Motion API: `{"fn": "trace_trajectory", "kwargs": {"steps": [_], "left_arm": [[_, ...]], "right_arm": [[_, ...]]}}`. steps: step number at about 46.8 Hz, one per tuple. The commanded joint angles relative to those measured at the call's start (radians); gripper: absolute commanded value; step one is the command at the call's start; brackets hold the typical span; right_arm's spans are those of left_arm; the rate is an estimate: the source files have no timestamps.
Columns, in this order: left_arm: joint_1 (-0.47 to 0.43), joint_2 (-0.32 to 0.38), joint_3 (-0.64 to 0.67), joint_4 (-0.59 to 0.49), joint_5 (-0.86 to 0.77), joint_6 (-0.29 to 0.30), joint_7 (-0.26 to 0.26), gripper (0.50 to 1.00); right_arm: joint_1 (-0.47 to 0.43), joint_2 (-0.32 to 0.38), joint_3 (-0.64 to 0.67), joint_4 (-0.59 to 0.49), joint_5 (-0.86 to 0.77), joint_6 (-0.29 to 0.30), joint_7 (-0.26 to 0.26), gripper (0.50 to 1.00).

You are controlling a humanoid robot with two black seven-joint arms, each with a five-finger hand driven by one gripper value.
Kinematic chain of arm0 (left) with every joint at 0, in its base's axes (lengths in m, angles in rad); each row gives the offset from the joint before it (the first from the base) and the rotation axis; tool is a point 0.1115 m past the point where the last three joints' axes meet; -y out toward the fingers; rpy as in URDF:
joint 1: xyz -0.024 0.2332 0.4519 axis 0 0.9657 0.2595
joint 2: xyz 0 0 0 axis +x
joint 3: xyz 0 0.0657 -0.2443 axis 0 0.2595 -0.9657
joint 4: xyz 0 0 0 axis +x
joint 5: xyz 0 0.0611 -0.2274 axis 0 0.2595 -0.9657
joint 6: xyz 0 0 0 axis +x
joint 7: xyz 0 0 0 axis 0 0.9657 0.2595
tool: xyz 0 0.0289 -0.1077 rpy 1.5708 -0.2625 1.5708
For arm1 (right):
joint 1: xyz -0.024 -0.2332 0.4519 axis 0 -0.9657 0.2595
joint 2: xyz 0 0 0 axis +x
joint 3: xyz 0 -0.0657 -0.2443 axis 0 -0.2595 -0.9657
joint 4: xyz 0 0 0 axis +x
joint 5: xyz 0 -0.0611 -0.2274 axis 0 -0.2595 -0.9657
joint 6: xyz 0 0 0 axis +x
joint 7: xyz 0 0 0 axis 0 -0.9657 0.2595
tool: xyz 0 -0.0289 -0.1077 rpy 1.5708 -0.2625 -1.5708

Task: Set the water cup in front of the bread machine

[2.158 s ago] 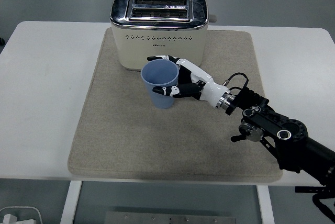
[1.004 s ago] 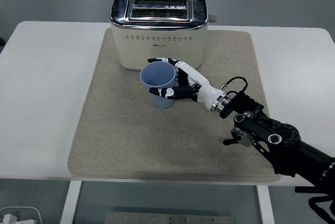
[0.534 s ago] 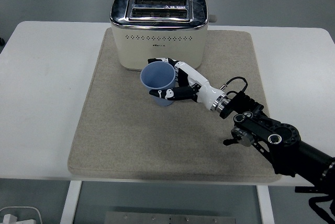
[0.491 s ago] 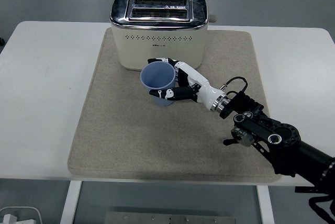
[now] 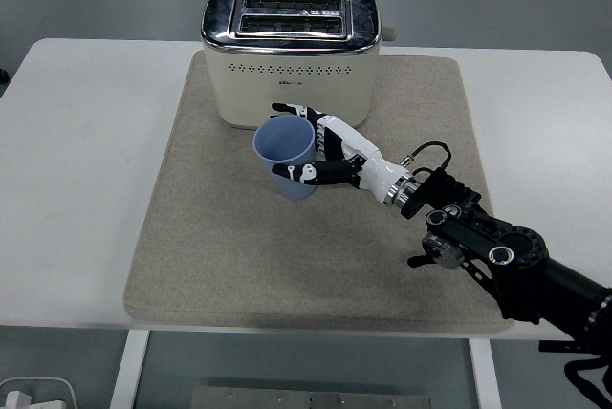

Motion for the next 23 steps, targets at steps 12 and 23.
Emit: {"fn": "trace_trajectory", "kwargs": {"steps": [12,23], "left_arm": [[0.0,0.0,0.0,0.0,0.0,0.0,0.0,1.0],[0.0,0.0,0.0,0.0,0.001,-0.002,0.0,1.0]], "right_arm": [[0.002,0.0,0.0,0.0,0.001,0.012,0.0,0.926],[0.006,0.0,0.0,0.0,0.001,0.013,0.0,0.926]]}}
